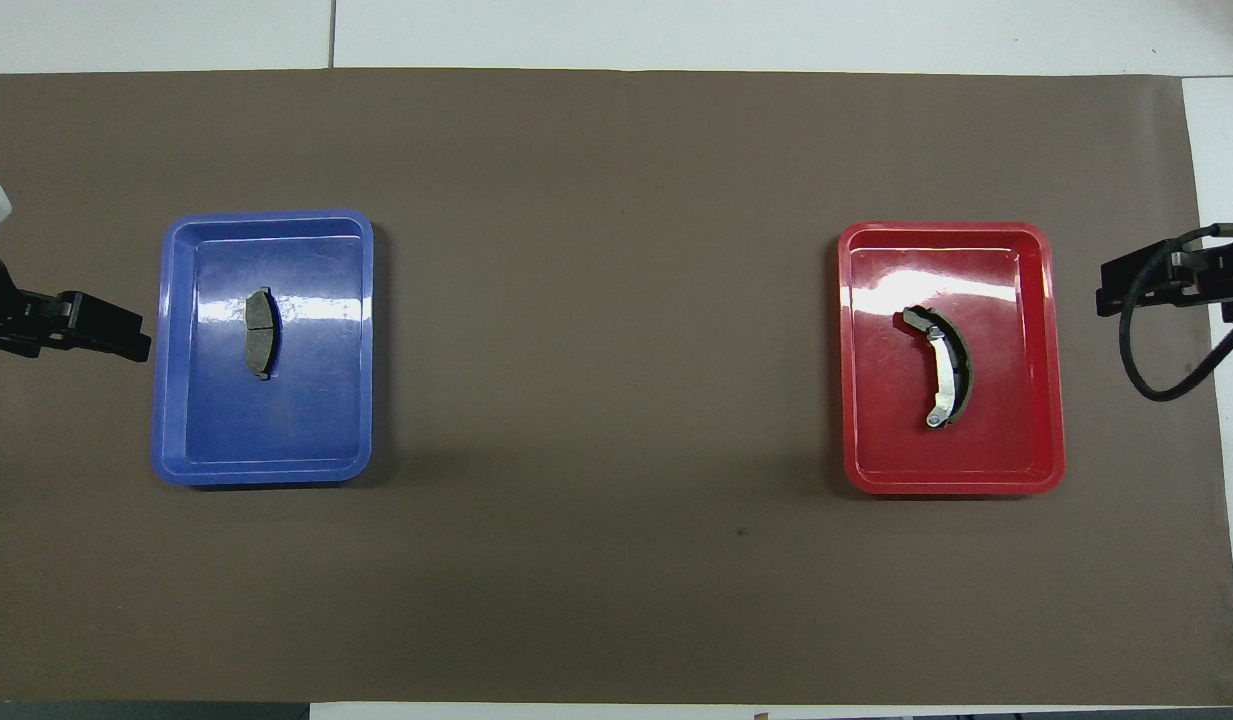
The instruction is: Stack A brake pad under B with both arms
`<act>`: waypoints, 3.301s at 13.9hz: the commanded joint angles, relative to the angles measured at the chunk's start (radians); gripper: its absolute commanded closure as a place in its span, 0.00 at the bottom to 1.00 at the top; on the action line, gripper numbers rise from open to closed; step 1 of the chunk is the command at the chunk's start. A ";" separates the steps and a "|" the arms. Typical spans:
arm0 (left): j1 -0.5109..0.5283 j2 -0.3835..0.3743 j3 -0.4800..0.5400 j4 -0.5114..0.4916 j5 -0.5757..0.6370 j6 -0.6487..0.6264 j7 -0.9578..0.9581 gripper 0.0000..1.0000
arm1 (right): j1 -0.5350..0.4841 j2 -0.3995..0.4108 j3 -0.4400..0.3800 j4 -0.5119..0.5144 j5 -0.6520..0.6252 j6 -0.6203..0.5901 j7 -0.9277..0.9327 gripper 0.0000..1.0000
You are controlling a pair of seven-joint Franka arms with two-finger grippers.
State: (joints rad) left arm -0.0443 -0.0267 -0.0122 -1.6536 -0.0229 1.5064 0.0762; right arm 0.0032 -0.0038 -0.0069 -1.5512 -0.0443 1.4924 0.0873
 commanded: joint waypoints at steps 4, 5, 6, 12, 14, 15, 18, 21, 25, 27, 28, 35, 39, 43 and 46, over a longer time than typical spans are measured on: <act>0.001 0.001 0.001 0.005 0.017 -0.012 0.004 0.01 | -0.008 -0.022 0.008 -0.032 0.000 0.019 -0.008 0.00; 0.001 0.001 0.001 0.005 0.017 -0.012 0.004 0.01 | -0.008 -0.022 0.008 -0.032 0.000 0.020 -0.008 0.00; 0.001 0.001 0.001 0.006 0.017 -0.012 0.004 0.01 | -0.008 -0.022 0.008 -0.032 0.000 0.019 -0.008 0.00; 0.001 0.004 0.001 0.005 0.017 0.021 0.005 0.01 | -0.008 -0.024 0.008 -0.033 0.000 0.016 -0.009 0.00; -0.002 0.004 0.001 0.006 0.017 0.021 0.008 0.01 | -0.008 -0.024 0.008 -0.032 0.000 0.017 -0.009 0.00; -0.002 0.004 0.001 0.006 0.017 0.021 0.010 0.01 | -0.008 -0.024 0.008 -0.033 0.000 0.017 -0.009 0.00; -0.005 -0.019 0.000 -0.061 0.014 0.093 0.005 0.02 | -0.008 -0.024 0.008 -0.033 0.000 0.019 -0.009 0.00; -0.017 -0.120 -0.006 -0.332 0.014 0.364 0.008 0.03 | -0.008 -0.024 0.008 -0.033 0.000 0.017 -0.009 0.00; -0.065 -0.018 -0.003 -0.410 0.014 0.585 0.010 0.03 | -0.008 -0.024 0.008 -0.033 0.000 0.019 -0.009 0.00; -0.058 0.066 -0.003 -0.411 0.014 0.678 0.014 0.03 | -0.008 -0.024 0.008 -0.033 0.000 0.020 -0.009 0.00; -0.049 0.101 -0.002 -0.410 0.014 0.711 0.020 0.03 | -0.008 -0.024 0.008 -0.033 0.000 0.020 -0.011 0.00; -0.002 0.252 -0.002 -0.411 0.014 0.900 0.139 0.06 | -0.011 -0.116 0.007 -0.299 0.035 0.257 -0.018 0.00; 0.040 0.297 -0.003 -0.428 0.014 0.923 0.131 0.06 | -0.008 -0.062 0.007 -0.444 0.037 0.444 -0.076 0.00; 0.035 0.297 -0.003 -0.442 0.014 0.930 0.125 0.06 | -0.012 -0.018 0.007 -0.614 0.037 0.711 -0.116 0.00; 0.029 0.297 -0.005 -0.442 0.014 0.923 0.123 0.06 | -0.015 0.010 0.007 -0.665 0.037 0.813 -0.152 0.00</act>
State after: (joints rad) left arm -0.0086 0.2777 -0.0179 -2.0742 -0.0227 2.4056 0.2002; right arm 0.0040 0.0137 -0.0064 -2.1793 -0.0213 2.2533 -0.0253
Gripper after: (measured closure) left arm 0.062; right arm 0.000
